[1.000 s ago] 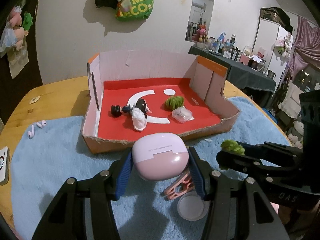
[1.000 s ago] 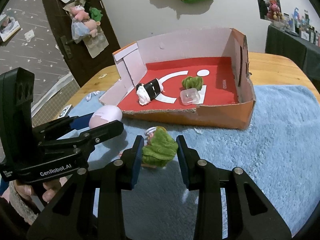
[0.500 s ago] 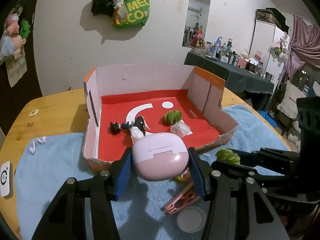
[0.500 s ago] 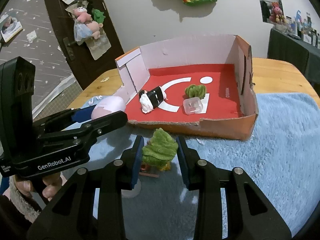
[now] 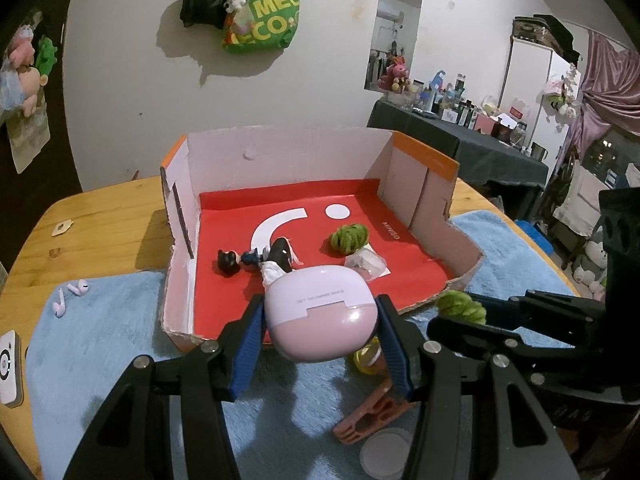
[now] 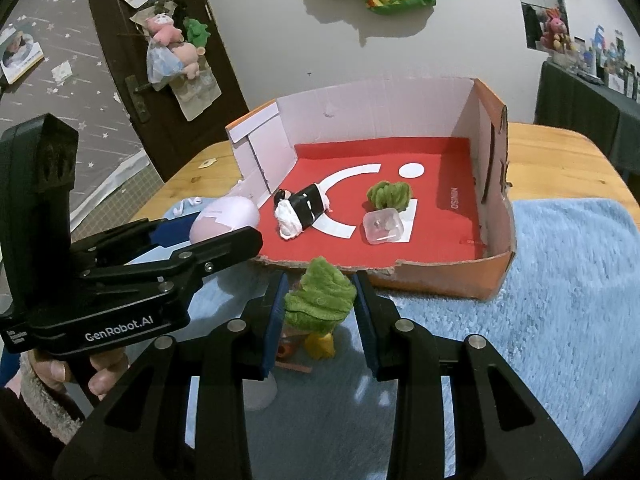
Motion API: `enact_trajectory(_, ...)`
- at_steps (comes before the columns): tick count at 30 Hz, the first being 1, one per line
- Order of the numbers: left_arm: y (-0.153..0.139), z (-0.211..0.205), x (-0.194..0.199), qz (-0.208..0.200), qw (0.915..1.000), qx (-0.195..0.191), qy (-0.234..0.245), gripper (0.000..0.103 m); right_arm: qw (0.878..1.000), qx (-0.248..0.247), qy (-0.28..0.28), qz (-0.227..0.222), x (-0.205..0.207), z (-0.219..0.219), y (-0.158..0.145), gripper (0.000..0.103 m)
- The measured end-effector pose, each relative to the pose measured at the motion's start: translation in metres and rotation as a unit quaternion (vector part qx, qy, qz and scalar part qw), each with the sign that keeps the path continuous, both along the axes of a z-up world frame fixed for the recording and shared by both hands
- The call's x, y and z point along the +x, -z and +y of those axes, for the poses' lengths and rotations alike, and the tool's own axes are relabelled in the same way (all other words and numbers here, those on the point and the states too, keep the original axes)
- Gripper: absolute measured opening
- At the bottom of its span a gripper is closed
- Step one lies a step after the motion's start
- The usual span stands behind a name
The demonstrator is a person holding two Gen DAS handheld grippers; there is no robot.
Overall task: Organize objects
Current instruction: 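Lift the pink case and green fuzzy piece and carry both over the box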
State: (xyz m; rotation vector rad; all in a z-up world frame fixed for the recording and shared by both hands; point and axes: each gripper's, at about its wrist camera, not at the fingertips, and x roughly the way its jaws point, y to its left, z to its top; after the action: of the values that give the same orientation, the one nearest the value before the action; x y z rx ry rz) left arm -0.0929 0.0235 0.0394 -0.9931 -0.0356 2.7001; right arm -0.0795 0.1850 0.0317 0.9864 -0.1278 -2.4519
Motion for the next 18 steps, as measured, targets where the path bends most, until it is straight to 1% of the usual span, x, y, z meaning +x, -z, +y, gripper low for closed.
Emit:
enact_trajectory(4, 0.002, -0.003, -0.005, -0.005, 1.0000, 0.007, 0.001, 0.056, 1.000, -0.003, 0.003, -0.001, -0.005, 0.002, -0.001, 0.032)
enact_trajectory(10, 0.004, -0.003, -0.011, -0.009, 1.0000, 0.000, 0.004, 0.056, 1.000, -0.002, 0.001, -0.002, -0.012, 0.001, -0.001, 0.032)
enact_trajectory(18, 0.007, -0.005, -0.021, -0.015, 0.9999, 0.000, 0.006, 0.056, 1.000, 0.007, -0.002, -0.003, -0.028, -0.003, -0.002, 0.032)
